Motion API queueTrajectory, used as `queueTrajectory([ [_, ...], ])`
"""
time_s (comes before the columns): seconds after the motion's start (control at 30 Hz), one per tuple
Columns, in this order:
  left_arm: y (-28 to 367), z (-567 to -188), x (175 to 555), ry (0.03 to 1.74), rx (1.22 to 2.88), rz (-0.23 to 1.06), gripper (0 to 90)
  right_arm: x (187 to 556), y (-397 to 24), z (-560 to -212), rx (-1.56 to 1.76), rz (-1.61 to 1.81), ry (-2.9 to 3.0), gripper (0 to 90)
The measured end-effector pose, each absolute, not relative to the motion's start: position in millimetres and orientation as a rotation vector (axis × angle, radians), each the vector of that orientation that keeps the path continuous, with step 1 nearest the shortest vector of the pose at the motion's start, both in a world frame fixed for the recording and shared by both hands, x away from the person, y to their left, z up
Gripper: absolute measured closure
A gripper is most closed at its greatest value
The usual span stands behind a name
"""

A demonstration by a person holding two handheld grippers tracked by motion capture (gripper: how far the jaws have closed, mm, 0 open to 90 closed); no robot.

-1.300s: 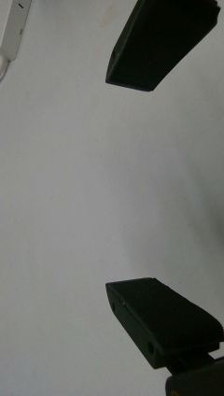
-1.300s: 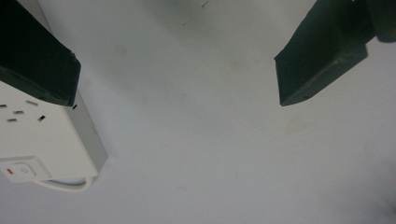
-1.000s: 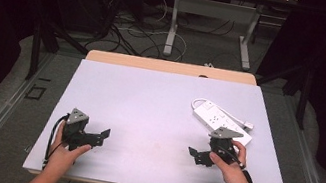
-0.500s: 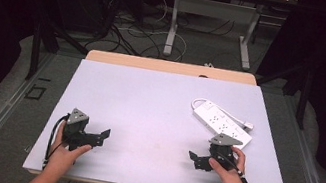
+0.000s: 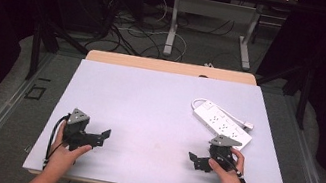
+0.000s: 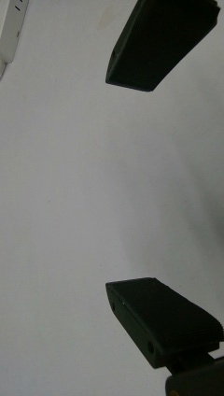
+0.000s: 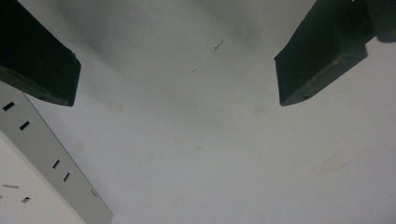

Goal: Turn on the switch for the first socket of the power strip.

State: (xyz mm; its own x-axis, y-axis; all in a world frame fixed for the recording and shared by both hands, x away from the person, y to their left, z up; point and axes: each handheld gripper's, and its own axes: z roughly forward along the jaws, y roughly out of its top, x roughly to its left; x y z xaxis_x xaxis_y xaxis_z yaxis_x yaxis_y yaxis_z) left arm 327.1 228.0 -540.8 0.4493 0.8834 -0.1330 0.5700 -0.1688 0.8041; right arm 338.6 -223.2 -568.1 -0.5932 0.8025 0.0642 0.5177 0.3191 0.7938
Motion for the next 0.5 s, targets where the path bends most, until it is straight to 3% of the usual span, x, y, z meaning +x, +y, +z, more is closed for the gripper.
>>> queueTrajectory([
  [0.5,227.7,-541.0,327.3,1.225,1.856,0.468,2.7,339.7,-226.1,-568.6,1.207,1.166,2.249,0.0],
])
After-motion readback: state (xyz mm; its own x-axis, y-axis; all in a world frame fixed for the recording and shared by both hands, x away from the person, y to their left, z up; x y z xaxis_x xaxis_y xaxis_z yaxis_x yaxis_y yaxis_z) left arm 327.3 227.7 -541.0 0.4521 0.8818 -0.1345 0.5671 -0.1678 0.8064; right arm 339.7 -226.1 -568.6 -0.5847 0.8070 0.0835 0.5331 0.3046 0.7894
